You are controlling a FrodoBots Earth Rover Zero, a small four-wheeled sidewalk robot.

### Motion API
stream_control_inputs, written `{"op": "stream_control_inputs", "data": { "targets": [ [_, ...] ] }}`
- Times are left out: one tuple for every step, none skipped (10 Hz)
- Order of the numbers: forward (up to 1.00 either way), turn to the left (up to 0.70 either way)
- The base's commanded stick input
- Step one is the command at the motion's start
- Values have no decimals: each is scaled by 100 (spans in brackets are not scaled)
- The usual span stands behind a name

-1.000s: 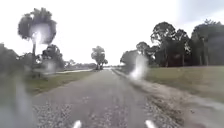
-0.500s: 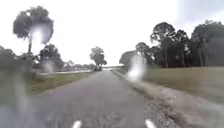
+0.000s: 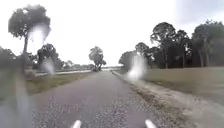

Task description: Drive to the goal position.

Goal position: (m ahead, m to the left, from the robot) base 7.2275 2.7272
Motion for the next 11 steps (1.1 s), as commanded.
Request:
{"op": "stream_control_inputs", "data": {
  "targets": [
    [99, 40],
    [99, 40],
    [99, 35],
    [99, 24],
    [99, 14],
    [99, 3],
    [99, 0],
    [99, 0],
    [99, 18],
    [99, 33],
    [99, 32]
  ]
}}
